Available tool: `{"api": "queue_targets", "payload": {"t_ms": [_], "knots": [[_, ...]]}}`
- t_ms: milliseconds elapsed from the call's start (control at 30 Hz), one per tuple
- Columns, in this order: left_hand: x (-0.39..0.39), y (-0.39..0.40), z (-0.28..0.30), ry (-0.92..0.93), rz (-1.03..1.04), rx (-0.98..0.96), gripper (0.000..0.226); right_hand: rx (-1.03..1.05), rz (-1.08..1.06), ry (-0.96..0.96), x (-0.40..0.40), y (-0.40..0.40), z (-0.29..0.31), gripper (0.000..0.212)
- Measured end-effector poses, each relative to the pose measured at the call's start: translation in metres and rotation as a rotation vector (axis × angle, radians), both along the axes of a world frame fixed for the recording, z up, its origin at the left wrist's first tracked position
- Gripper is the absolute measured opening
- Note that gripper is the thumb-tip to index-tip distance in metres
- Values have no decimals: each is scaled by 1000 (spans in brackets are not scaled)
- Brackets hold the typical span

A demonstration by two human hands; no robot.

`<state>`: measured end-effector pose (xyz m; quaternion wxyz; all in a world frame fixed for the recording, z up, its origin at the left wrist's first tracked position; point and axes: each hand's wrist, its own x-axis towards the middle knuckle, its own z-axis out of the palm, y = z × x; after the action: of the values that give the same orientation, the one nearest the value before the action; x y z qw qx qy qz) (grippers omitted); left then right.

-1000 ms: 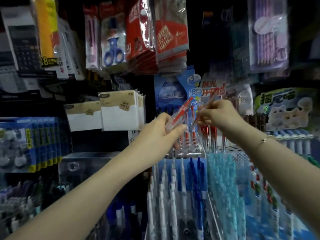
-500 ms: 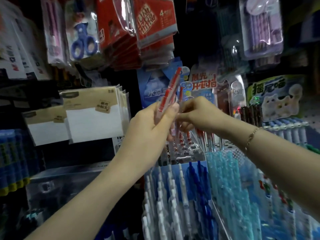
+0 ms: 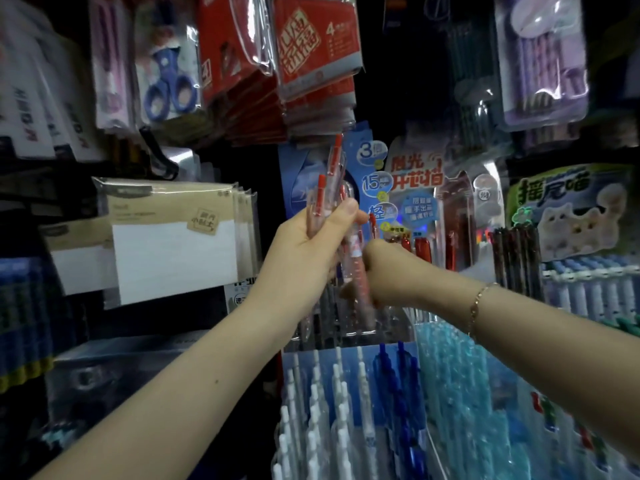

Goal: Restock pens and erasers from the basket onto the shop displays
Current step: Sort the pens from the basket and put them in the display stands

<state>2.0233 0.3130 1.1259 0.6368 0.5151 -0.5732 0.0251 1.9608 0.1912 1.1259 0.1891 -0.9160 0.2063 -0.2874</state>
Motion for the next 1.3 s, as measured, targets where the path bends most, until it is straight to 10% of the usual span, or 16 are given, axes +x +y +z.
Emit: {"api": "queue_targets", "payload": {"t_ms": [400, 667, 1300], "knots": [[-10, -3, 3, -115, 153, -2, 33, 251, 426, -72, -61, -6, 25, 11], [-20, 15, 12, -122, 170, -100, 27, 191, 263, -404, -56, 4, 19, 10], [-27, 37, -4, -44, -143, 26, 20, -74, 72, -25, -11, 9, -11, 18]]}}
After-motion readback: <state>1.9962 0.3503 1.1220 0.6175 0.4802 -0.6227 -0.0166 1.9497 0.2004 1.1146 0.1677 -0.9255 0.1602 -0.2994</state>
